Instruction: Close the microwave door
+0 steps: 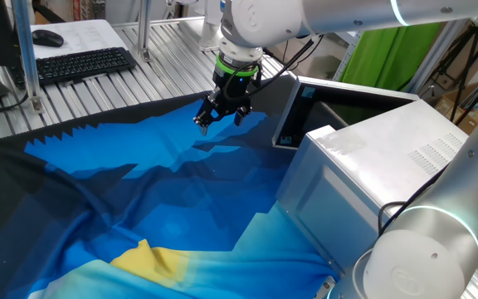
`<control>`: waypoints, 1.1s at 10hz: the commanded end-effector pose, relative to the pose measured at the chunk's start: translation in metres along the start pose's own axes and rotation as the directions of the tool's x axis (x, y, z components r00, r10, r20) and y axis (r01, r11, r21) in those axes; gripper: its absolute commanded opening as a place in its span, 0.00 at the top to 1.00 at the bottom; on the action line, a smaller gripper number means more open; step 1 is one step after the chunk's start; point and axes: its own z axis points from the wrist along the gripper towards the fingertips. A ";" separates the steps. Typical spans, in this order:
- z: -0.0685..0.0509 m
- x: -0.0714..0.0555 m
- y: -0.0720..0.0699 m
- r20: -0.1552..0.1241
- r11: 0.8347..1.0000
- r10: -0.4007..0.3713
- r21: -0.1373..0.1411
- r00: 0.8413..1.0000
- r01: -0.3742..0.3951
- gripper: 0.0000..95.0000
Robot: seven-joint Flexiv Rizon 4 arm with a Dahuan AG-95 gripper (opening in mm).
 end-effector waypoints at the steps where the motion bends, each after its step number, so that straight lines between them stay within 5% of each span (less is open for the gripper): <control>1: 0.000 0.000 0.000 0.000 1.000 0.000 0.000 1.000 0.000 0.00; 2: 0.001 0.001 0.000 0.061 0.999 0.014 -0.053 0.998 -0.011 1.00; 11: 0.004 0.008 0.004 0.053 0.999 -0.005 -0.049 0.999 0.008 1.00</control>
